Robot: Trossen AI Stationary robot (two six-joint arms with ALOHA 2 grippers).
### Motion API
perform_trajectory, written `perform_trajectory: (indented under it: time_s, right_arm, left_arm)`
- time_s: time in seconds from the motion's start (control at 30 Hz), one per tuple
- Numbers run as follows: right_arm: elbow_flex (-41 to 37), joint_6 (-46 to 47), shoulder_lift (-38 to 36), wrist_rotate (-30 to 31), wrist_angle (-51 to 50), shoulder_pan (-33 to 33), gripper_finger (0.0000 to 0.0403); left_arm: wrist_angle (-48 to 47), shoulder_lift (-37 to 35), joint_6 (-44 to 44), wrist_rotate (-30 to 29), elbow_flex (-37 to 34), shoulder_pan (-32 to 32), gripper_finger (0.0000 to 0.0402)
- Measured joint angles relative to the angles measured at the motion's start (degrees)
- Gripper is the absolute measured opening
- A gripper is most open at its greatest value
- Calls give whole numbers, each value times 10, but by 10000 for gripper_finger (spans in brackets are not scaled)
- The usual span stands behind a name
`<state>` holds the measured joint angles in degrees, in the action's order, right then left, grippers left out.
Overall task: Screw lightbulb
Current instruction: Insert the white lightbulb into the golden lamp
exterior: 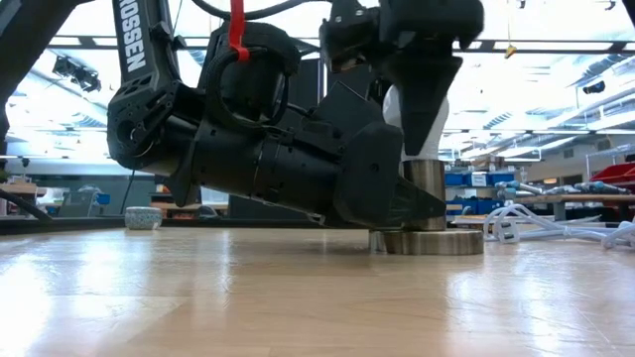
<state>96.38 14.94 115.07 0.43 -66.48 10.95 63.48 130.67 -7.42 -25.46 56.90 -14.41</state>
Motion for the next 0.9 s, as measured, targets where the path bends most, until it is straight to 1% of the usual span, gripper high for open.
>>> perform_trajectory:
  time_s: [0.2, 0.27, 0.37, 0.47, 0.63, 0.73, 0.9]
  right_arm:
    - [0, 131, 0, -1, -2, -8, 257]
    - [0, 182, 0, -11, -3, -14, 257]
    - [0, 253, 0, -31, -7, -19, 265]
    - [0, 302, 1, -40, -1, -22, 274]
    - [0, 314, 1, -48, 0, -26, 272]
    - [0, 301, 1, -48, 1, -26, 274]
    - [0, 248, -1, -59, 5, -28, 304]
  left_arm:
    - [0, 0, -3, -2, 0, 0, 193]
    - [0, 0, -6, -3, 0, 0, 193]
    - [0, 0, -8, -6, 0, 0, 193]
    - [0, 0, -7, -9, 0, 0, 193]
    - [0, 0, -7, -11, 0, 0, 193]
    - [0, 0, -7, -14, 0, 0, 193]
    - [0, 0, -8, -17, 0, 0, 193]
